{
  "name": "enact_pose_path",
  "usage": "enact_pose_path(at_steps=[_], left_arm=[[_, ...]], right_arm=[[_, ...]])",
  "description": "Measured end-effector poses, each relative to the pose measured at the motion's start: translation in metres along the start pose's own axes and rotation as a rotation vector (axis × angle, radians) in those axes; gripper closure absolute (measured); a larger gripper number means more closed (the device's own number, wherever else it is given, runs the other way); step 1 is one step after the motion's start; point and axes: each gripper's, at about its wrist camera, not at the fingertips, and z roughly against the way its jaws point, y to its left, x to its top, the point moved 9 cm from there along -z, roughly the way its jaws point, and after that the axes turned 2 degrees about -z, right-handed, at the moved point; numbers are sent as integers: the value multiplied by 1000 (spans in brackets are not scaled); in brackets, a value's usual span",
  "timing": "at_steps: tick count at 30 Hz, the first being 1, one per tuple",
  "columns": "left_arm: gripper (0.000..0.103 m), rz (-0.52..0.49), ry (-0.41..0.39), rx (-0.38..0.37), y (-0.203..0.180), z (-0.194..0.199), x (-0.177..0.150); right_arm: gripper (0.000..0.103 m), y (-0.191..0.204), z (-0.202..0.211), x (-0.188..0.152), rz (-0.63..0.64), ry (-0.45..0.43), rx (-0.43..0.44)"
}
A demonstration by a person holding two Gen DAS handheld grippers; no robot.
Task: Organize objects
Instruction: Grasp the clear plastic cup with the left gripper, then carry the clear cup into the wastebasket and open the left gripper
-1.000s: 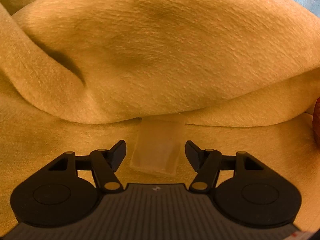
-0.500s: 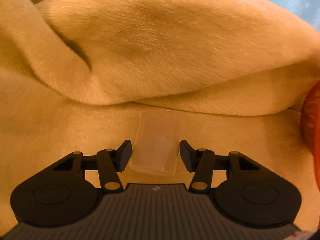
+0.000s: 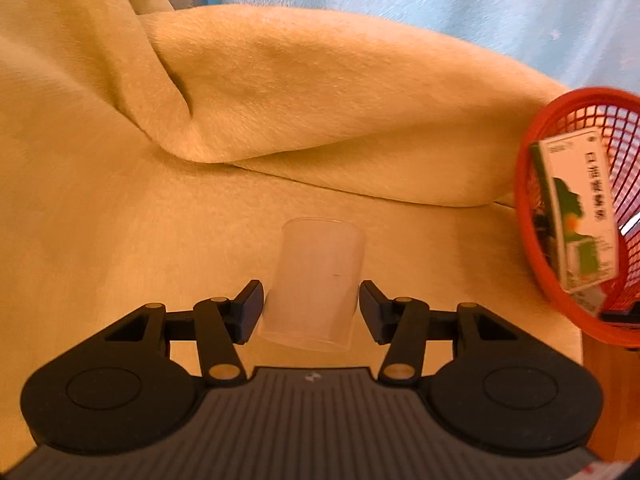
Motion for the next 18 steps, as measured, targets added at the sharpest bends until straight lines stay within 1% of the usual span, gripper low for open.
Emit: enact_pose_path(at_steps=[2, 5, 11, 14, 18], left_arm=[[56, 8, -11, -5, -2, 11, -3], [56, 16, -30, -13, -5, 28, -7], [56, 23, -69, -23, -11, 62, -12], [56, 28, -85, -32, -13, 82, -16], [56, 25, -98, -23, -12, 105, -24]], right_arm=[[102, 0, 1, 3, -51, -9, 5], [103, 7, 3, 7, -83, -28, -2], [103, 26, 16, 14, -43, -89, -3], [103, 35, 21, 21, -21, -120, -1], [103, 51, 28, 34, 12, -167, 3]])
